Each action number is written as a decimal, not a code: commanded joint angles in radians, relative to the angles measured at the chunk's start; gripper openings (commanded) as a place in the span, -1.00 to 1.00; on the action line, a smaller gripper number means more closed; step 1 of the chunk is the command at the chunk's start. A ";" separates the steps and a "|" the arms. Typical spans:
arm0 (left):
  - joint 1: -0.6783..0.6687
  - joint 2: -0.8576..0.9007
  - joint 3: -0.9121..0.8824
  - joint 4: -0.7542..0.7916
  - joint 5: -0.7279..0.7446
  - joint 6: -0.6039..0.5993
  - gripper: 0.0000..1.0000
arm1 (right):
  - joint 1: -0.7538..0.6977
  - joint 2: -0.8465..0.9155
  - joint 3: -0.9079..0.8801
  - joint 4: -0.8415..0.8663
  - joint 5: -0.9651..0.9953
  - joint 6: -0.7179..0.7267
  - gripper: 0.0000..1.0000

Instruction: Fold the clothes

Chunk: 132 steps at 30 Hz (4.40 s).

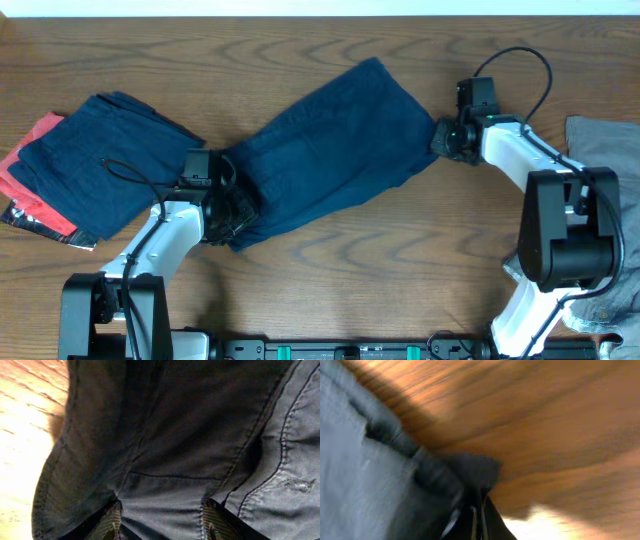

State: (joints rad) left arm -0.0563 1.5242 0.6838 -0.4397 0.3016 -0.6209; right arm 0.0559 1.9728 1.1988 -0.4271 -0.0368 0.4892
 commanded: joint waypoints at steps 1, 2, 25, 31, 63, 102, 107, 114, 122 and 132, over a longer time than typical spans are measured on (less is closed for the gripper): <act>0.009 0.073 -0.091 -0.065 -0.100 0.051 0.13 | -0.103 -0.039 0.000 -0.008 0.262 -0.003 -0.87; 0.009 0.073 -0.090 -0.074 -0.100 0.067 0.09 | -0.106 -0.059 0.000 -0.010 0.262 -0.016 -0.84; 0.068 -0.322 0.002 -0.219 -0.120 0.127 0.96 | 0.200 -0.200 0.002 -0.027 -0.214 -0.345 -0.83; 0.095 -0.299 0.001 -0.189 -0.134 0.085 0.96 | 0.219 -0.037 0.002 -0.114 -0.082 -0.241 -0.95; 0.019 0.100 0.000 0.106 0.267 0.300 -0.11 | 0.129 -0.171 0.054 -0.358 0.080 -0.219 -0.97; 0.018 -0.070 0.656 -0.577 0.267 0.354 -0.88 | 0.771 0.087 0.062 0.008 -0.327 -0.318 -0.98; 0.018 -0.070 0.656 -0.577 0.267 0.354 -0.88 | 0.745 0.016 0.071 -0.078 -0.145 -0.276 -0.98; 0.018 -0.070 0.656 -0.576 0.263 0.355 -0.88 | 0.547 -0.210 0.074 -0.212 0.034 -0.315 -0.98; 0.018 -0.070 0.656 -0.577 0.263 0.355 -0.88 | 0.326 -0.231 0.039 -0.336 0.034 -0.376 -0.98; 0.018 -0.070 0.656 -0.576 0.263 0.354 -0.88 | 0.304 -0.141 -0.116 -0.256 0.025 -0.374 -0.98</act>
State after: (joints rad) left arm -0.0368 1.4715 1.3140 -1.0168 0.5655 -0.2798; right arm 0.3519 1.8088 1.1202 -0.6979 -0.0074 0.1268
